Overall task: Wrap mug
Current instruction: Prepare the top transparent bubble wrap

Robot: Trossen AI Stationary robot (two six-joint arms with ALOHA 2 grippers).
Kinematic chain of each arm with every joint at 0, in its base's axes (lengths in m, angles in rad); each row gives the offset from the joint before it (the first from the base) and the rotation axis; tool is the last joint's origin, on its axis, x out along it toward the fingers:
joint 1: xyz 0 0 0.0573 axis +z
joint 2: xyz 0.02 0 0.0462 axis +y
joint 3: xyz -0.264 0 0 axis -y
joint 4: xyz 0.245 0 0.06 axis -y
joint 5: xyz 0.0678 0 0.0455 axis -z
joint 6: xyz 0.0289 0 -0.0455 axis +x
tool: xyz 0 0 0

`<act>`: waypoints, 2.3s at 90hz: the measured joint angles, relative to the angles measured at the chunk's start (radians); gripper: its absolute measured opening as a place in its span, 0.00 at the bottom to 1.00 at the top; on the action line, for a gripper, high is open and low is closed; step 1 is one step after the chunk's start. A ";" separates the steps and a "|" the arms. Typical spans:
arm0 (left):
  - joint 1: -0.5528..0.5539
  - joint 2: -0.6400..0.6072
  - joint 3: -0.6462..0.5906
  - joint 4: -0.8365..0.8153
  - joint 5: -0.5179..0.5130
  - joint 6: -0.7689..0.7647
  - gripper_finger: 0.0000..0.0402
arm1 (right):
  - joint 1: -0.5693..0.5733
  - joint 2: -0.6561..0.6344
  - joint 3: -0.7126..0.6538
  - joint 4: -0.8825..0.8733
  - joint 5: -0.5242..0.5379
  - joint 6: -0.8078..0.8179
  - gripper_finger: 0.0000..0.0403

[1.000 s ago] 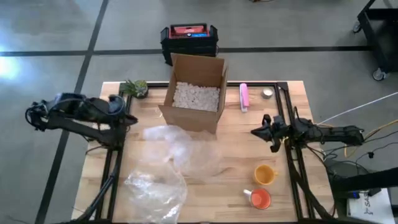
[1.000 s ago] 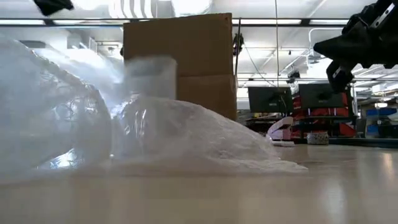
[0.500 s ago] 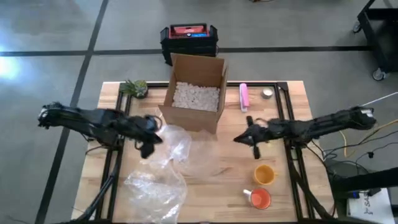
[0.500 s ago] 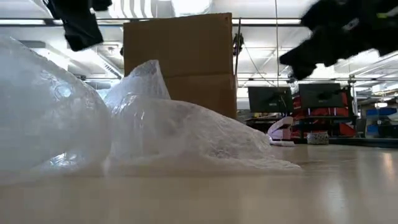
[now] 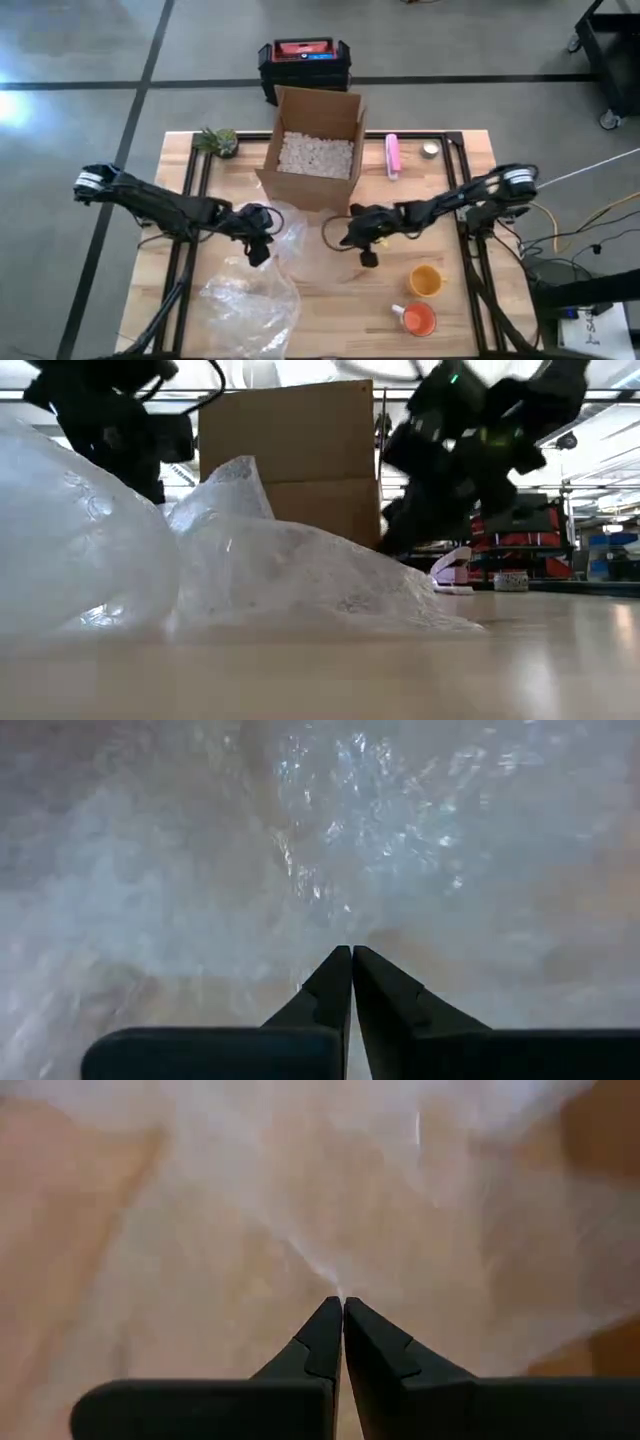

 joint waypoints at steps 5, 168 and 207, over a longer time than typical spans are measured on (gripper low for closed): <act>0.000 0.022 -0.010 -0.002 0.000 0.000 0.00 | 0.002 0.033 0.015 -0.029 0.000 0.001 0.00; -0.179 0.196 0.241 -0.470 -0.139 -0.172 0.00 | 0.010 -0.342 -0.093 -0.753 0.367 0.020 0.00; -0.140 0.117 0.415 0.094 -0.309 0.200 0.07 | 0.012 -0.614 -0.075 -0.815 0.360 0.028 0.00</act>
